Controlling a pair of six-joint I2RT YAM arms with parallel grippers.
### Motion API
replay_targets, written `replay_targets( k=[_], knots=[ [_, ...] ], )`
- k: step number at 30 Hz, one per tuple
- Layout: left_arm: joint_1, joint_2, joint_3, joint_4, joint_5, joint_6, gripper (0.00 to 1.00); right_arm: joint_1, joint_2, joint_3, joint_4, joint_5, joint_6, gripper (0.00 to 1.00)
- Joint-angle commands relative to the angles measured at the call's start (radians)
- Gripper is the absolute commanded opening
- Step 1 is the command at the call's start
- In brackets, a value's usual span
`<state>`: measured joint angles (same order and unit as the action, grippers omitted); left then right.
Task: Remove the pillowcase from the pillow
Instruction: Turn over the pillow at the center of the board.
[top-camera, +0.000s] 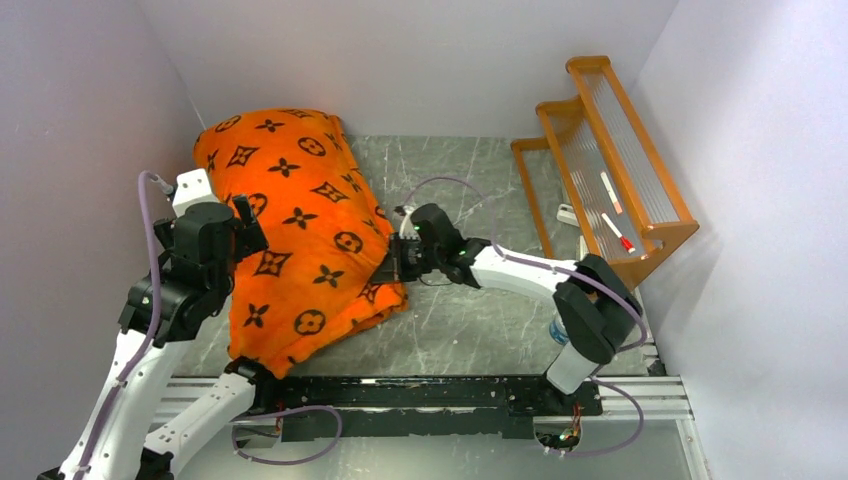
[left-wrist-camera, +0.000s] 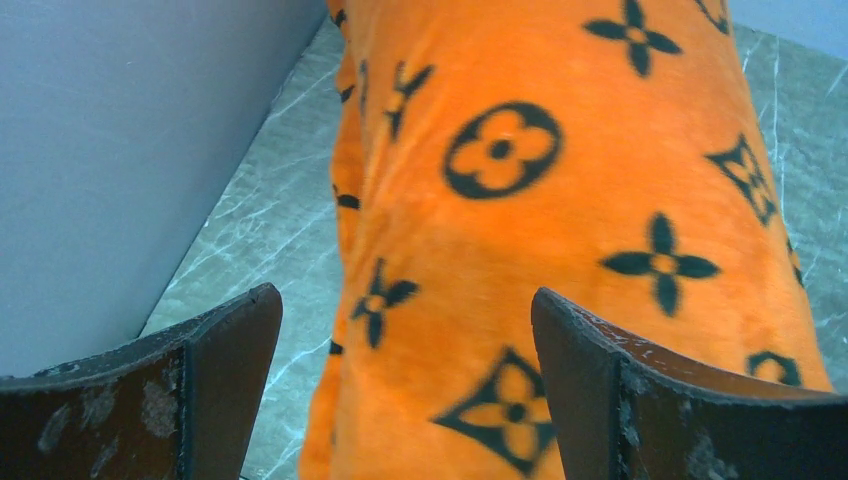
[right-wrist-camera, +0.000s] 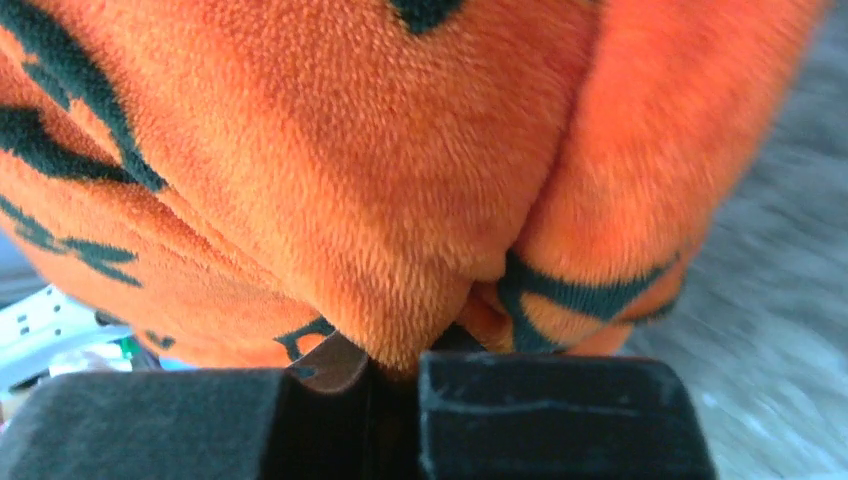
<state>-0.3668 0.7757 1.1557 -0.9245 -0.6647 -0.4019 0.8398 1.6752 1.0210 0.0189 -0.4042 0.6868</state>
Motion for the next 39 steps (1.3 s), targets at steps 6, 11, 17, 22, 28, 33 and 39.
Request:
replay_targets(
  k=[6, 11, 17, 22, 28, 33, 39],
  knots=[
    [0.01, 0.046, -0.027, 0.043, 0.011, -0.034, 0.98, -0.388, -0.168, -0.313, -0.12, 0.163, -0.081, 0.0],
    [0.011, 0.125, -0.07, 0.213, 0.347, -0.076, 0.98, -0.326, -0.141, -0.319, -0.185, 0.093, -0.173, 0.0],
    [0.014, 0.158, -0.269, 0.527, 0.644, -0.187, 0.98, -0.298, -0.119, -0.277, -0.263, 0.093, -0.213, 0.0],
    [0.014, 0.183, -0.299, 0.731, 0.818, -0.299, 0.97, -0.296, -0.125, -0.203, -0.347, 0.109, -0.232, 0.0],
    [0.016, 0.139, -0.285, 0.724, 0.775, -0.327, 0.51, -0.294, -0.194, -0.067, -0.498, 0.152, -0.251, 0.09],
    [0.017, 0.151, -0.29, 0.71, 0.799, -0.314, 0.3, -0.295, -0.306, 0.119, -0.602, 0.175, -0.278, 0.58],
    [0.017, 0.163, -0.298, 0.707, 0.871, -0.319, 0.28, -0.205, -0.348, 0.359, -0.633, 0.091, -0.363, 0.79]
  ],
)
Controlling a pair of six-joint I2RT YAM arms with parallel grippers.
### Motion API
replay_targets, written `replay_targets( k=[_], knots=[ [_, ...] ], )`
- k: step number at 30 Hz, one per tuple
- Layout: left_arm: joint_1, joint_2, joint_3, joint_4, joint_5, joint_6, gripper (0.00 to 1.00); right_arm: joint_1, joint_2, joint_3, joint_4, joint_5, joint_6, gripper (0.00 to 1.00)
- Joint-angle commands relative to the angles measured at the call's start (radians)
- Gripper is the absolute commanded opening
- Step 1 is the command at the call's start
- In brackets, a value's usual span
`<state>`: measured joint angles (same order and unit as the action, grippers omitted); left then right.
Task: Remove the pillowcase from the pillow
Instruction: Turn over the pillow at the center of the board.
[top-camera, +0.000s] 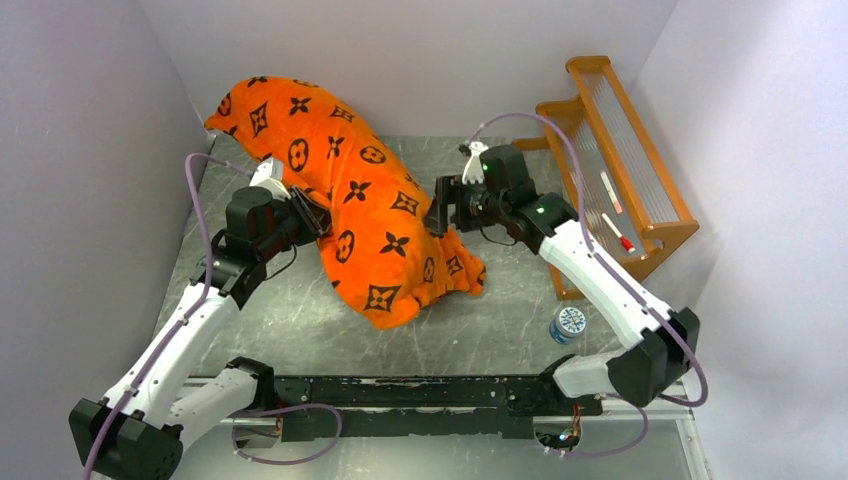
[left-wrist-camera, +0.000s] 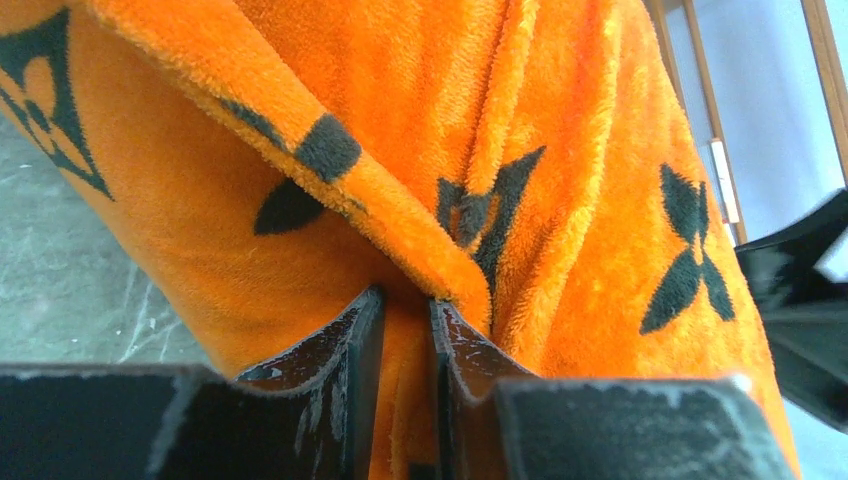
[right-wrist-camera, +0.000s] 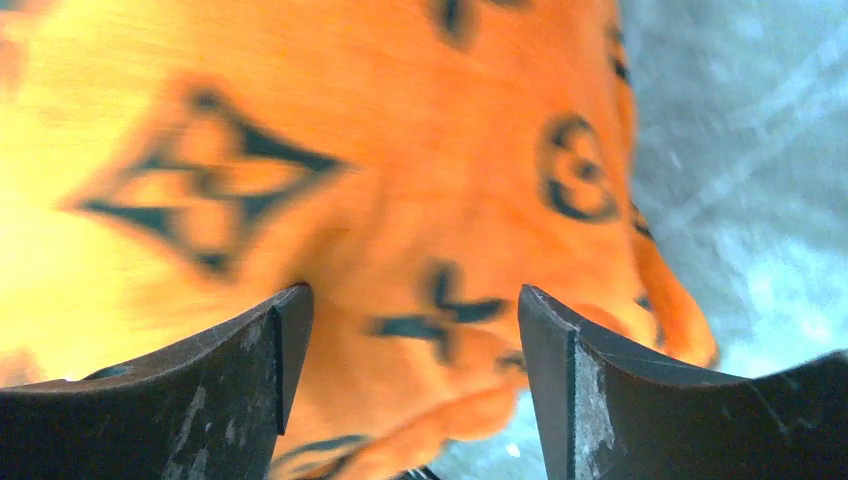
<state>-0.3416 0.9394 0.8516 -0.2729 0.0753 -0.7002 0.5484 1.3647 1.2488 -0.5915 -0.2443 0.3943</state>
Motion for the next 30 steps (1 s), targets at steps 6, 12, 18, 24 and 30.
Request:
replay_targets(
  k=[6, 12, 18, 24, 30],
  knots=[
    [-0.007, -0.007, 0.022, 0.029, 0.154, -0.021, 0.28, 0.36, -0.015, 0.125, 0.073, 0.201, -0.135, 0.98],
    [-0.005, -0.004, 0.053, -0.024, 0.139, 0.011, 0.29, 0.437, 0.157, 0.072, 0.031, 0.45, -0.167, 0.99],
    [-0.005, 0.025, 0.112, -0.074, 0.106, 0.055, 0.39, 0.416, 0.238, 0.038, 0.001, 0.603, -0.043, 0.52],
    [-0.004, 0.0, 0.16, -0.1, 0.0, 0.066, 0.84, 0.316, 0.189, -0.045, 0.163, 0.344, 0.043, 0.11],
    [-0.004, -0.003, 0.121, -0.012, 0.003, 0.013, 0.97, 0.301, 0.239, -0.048, 0.173, 0.263, 0.023, 0.0]
  ],
)
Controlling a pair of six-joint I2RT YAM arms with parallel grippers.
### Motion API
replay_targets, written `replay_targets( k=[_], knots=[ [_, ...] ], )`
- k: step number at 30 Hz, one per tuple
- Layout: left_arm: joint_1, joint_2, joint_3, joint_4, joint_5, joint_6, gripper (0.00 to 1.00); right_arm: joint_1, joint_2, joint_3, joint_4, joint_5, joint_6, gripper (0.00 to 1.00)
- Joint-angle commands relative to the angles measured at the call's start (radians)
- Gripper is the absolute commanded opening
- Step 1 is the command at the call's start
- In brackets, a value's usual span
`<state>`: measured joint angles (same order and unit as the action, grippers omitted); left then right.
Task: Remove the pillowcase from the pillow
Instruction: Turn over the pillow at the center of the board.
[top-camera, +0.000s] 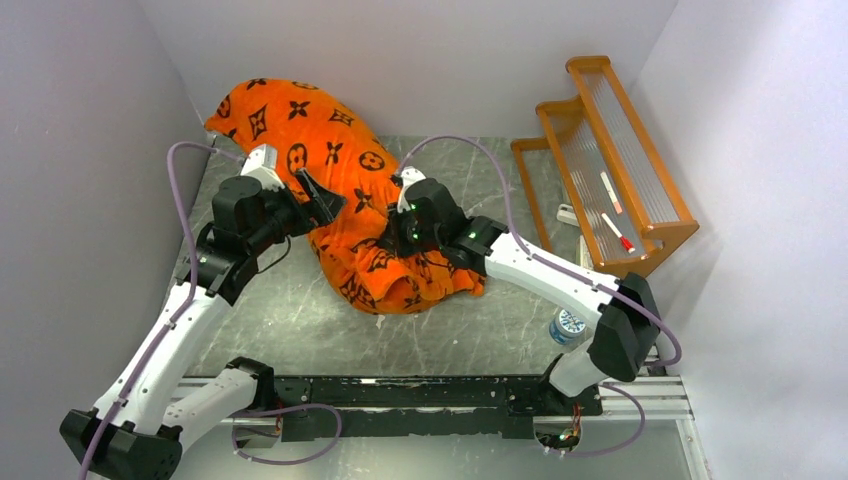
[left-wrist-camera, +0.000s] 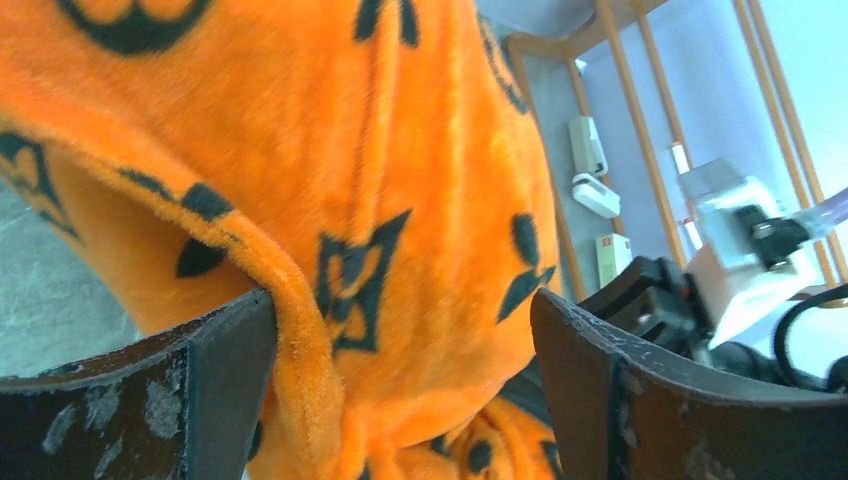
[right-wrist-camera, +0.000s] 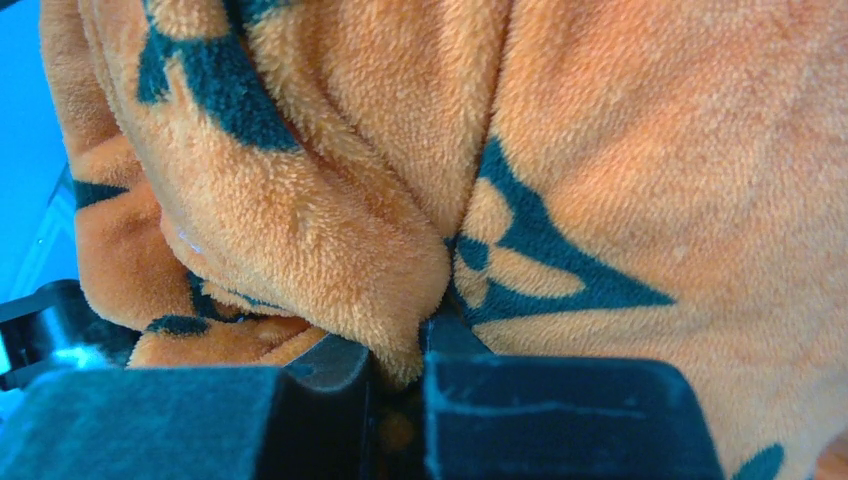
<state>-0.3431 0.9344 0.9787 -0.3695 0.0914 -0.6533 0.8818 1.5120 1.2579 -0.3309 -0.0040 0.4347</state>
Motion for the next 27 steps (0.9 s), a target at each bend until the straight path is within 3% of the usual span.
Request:
replay_targets(
  k=[1, 9, 16, 19, 26, 27],
  knots=[
    [-0.002, 0.014, -0.012, 0.1, -0.008, -0.038, 0.97, -0.035, 0.096, -0.063, -0.088, 0.022, -0.021, 0.0],
    [0.001, 0.103, -0.035, 0.045, -0.136, -0.081, 0.89, -0.111, 0.077, -0.096, -0.072, -0.055, -0.042, 0.0],
    [0.004, 0.087, -0.078, 0.0, -0.241, -0.127, 0.93, -0.175, 0.086, -0.109, -0.072, -0.105, -0.065, 0.0],
    [0.005, 0.115, -0.096, 0.08, -0.163, -0.125, 0.75, -0.178, 0.1, -0.107, -0.081, -0.121, -0.067, 0.0],
    [0.006, 0.136, -0.067, 0.18, -0.041, -0.085, 0.07, -0.181, 0.111, -0.095, -0.09, -0.142, -0.061, 0.0],
    [0.006, 0.125, -0.056, 0.183, -0.038, -0.065, 0.05, -0.182, 0.112, -0.089, -0.091, -0.161, -0.07, 0.0]
  ],
)
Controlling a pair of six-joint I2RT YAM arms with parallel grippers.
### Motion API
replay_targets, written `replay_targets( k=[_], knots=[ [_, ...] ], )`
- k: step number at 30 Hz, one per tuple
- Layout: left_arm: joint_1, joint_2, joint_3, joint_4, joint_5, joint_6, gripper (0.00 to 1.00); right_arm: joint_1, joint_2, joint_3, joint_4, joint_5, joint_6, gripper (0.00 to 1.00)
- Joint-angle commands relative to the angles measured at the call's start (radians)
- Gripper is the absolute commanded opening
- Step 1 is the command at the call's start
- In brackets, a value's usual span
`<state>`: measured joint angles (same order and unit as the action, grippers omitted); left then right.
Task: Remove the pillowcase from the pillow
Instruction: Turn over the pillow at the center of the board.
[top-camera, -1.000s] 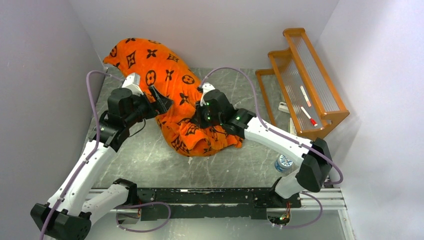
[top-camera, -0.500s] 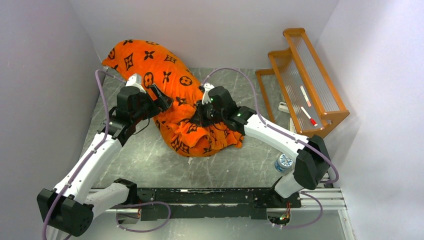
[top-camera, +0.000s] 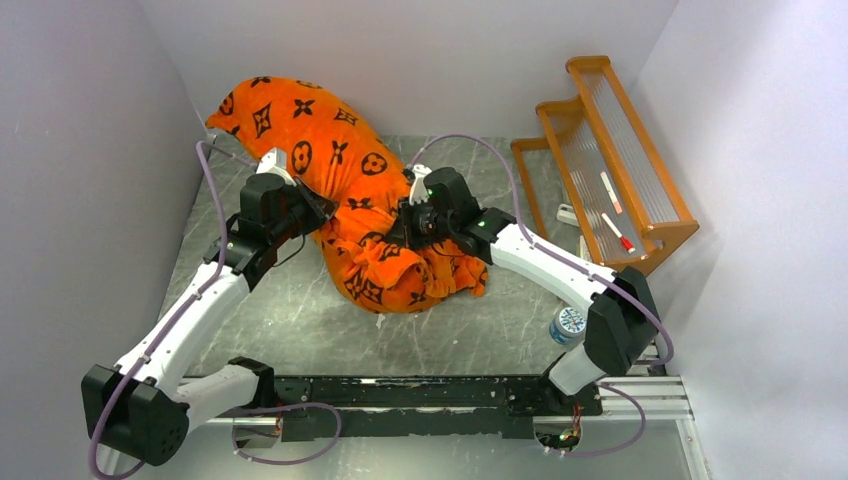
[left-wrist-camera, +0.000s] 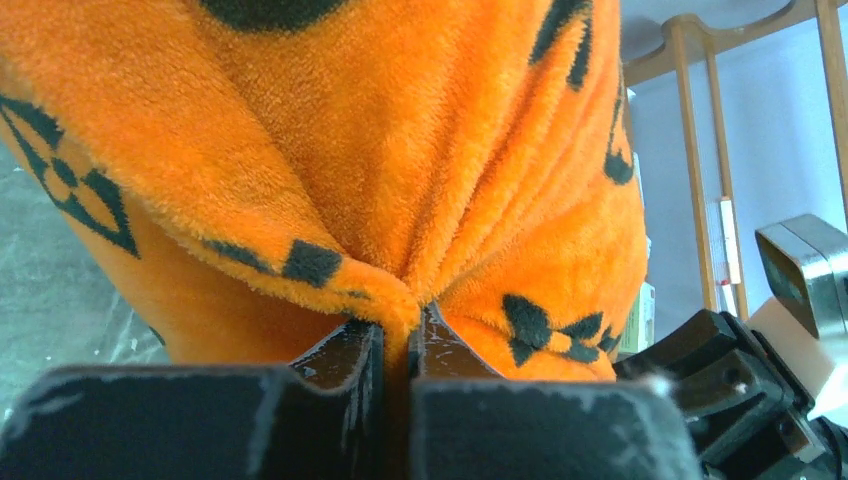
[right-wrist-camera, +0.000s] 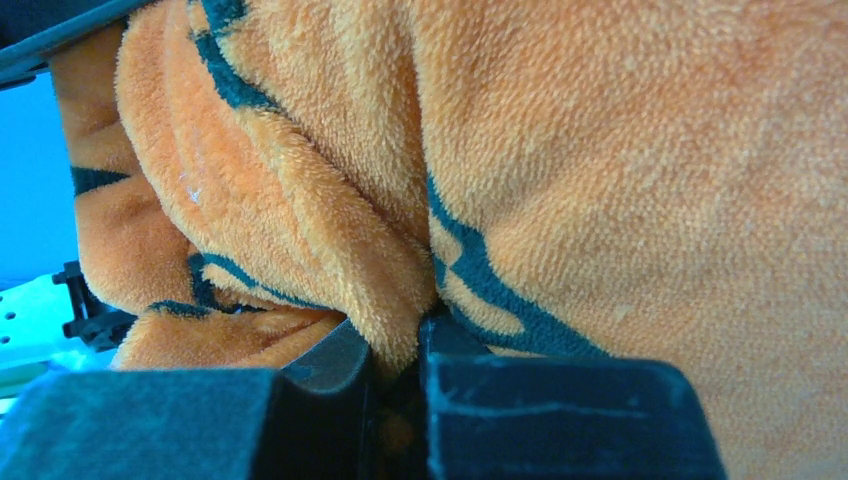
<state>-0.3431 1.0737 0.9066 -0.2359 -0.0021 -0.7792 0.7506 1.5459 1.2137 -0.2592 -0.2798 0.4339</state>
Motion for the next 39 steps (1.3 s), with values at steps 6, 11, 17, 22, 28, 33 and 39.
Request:
replay_targets(
  k=[6, 11, 17, 22, 28, 33, 39],
  knots=[
    [0.006, -0.097, 0.143, -0.005, 0.004, 0.214, 0.05, -0.051, 0.073, -0.013, -0.093, -0.165, -0.093, 0.0],
    [0.006, -0.128, 0.233, -0.07, 0.004, 0.318, 0.05, -0.019, 0.083, 0.053, -0.029, -0.341, -0.059, 0.0],
    [0.005, -0.155, 0.335, -0.047, 0.103, 0.356, 0.05, 0.031, 0.06, 0.106, 0.091, -0.452, 0.023, 0.0],
    [0.004, -0.102, 0.525, -0.145, 0.181, 0.415, 0.05, 0.026, 0.014, 0.071, 0.255, -0.513, 0.158, 0.0],
    [0.004, -0.069, 0.584, -0.162, 0.259, 0.42, 0.05, -0.049, 0.02, 0.076, 0.105, -0.329, 0.157, 0.0],
    [-0.016, 0.012, 0.475, -0.136, 0.34, 0.373, 0.05, -0.246, 0.059, -0.065, 0.04, -0.284, 0.213, 0.0],
    [-0.104, 0.088, 0.467, -0.164, 0.346, 0.419, 0.66, -0.389, 0.073, -0.087, -0.12, -0.116, 0.064, 0.0]
  ],
)
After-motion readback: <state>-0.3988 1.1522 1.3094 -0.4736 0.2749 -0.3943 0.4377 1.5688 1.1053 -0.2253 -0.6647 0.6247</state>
